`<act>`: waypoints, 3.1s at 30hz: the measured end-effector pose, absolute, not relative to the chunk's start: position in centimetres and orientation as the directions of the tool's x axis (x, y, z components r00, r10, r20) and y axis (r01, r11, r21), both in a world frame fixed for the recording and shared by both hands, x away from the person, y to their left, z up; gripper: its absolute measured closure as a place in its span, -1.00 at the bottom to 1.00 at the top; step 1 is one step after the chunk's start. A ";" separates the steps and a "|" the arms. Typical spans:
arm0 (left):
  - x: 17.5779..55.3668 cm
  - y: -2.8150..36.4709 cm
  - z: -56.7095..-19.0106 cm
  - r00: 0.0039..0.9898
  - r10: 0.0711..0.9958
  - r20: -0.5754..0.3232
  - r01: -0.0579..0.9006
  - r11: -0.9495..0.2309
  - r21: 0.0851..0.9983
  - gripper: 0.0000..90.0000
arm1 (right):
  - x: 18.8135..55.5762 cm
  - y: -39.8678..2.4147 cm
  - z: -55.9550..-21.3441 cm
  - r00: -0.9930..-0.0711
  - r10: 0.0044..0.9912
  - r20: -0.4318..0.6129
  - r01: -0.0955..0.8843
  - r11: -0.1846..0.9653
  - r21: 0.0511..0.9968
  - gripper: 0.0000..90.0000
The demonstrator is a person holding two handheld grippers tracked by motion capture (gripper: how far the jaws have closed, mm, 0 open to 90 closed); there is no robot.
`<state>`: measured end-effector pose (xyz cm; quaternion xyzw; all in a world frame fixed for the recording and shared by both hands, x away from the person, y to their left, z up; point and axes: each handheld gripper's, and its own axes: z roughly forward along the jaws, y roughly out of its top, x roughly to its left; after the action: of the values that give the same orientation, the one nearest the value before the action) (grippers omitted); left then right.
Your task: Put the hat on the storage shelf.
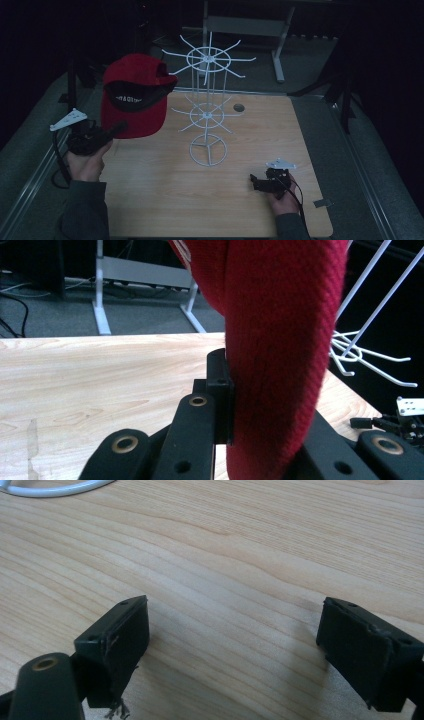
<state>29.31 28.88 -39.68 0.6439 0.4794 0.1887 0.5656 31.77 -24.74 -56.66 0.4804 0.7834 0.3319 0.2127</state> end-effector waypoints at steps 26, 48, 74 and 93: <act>29.0 28.6 -38.6 0.473 0.820 -0.321 0.369 0.146 0.918 0.90 | 31.8 -24.7 -56.7 -0.448 0.894 -0.015 0.611 0.318 0.725 -0.70; 29.2 28.1 -38.1 0.473 0.814 -0.336 0.346 0.179 0.921 0.90 | 31.8 -24.7 -56.7 -0.448 0.894 -0.015 0.612 0.319 0.724 -0.70; 28.9 27.6 -36.6 0.481 0.812 -0.330 0.291 0.207 0.934 0.90 | 31.8 -24.7 -56.7 -0.448 0.894 -0.015 0.611 0.318 0.725 -0.70; 28.8 27.7 -35.5 0.489 0.804 -0.339 0.272 0.229 0.935 0.90 | 31.8 -24.7 -56.7 -0.448 0.894 -0.015 0.611 0.318 0.725 -0.70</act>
<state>28.85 27.68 -35.48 0.5845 0.4602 0.2096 0.6346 31.77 -24.74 -56.66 0.4804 0.7834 0.3319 0.2128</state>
